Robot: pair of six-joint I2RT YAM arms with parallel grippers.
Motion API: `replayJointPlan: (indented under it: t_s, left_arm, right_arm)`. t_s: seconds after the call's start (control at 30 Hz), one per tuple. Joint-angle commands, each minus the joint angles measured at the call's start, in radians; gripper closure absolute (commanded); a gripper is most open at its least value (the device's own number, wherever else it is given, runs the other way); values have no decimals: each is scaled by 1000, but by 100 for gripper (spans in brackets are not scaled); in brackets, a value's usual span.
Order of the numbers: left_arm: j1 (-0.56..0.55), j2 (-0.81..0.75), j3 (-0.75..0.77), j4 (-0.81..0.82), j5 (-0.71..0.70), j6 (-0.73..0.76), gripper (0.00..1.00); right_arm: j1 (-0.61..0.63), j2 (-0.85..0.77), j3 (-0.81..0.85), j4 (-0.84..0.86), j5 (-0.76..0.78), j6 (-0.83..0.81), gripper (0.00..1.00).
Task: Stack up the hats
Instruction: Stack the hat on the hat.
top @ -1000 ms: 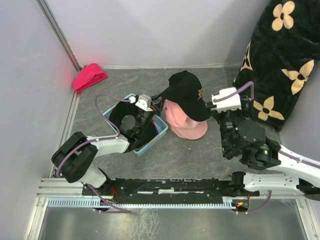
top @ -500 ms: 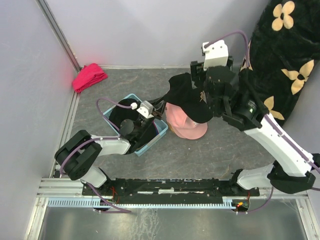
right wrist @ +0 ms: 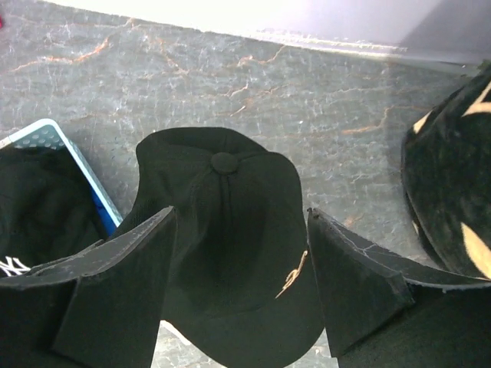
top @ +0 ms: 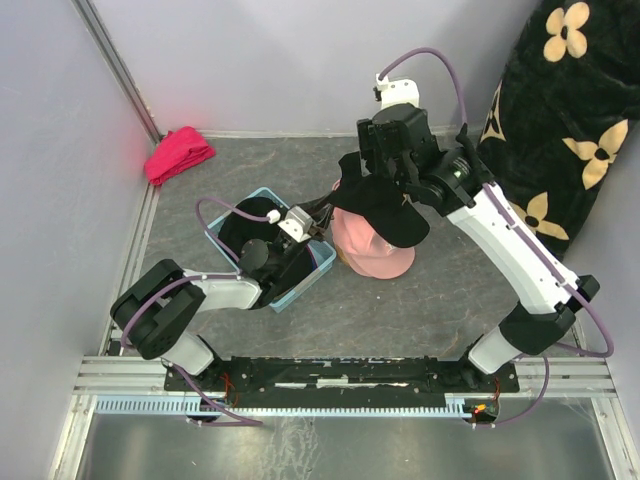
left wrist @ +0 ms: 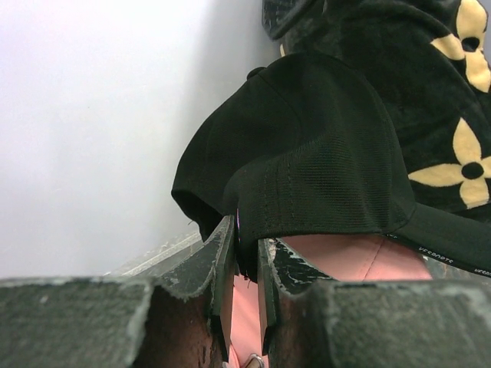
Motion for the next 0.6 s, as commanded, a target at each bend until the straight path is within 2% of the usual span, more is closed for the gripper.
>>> replayJointPlan:
  t_s: [0.0,0.13,0.4,0.57]
  left_arm:
    - [-5,0,8,95,25,62,76]
    - [-5,-3,6,95,30,67,76]
    - [-5,-5,-2,103,34,81,76]
    - [-5,-1,5,102,38,86,76]
  right_arm:
    - [-21,0,32,-23,-52,48,24]
    - [-46,0,-3,3,-71,64,26]
    - [-89,10,-45,41,-158,96,40]
    - [-100,11,-58,60,-184,107,41]
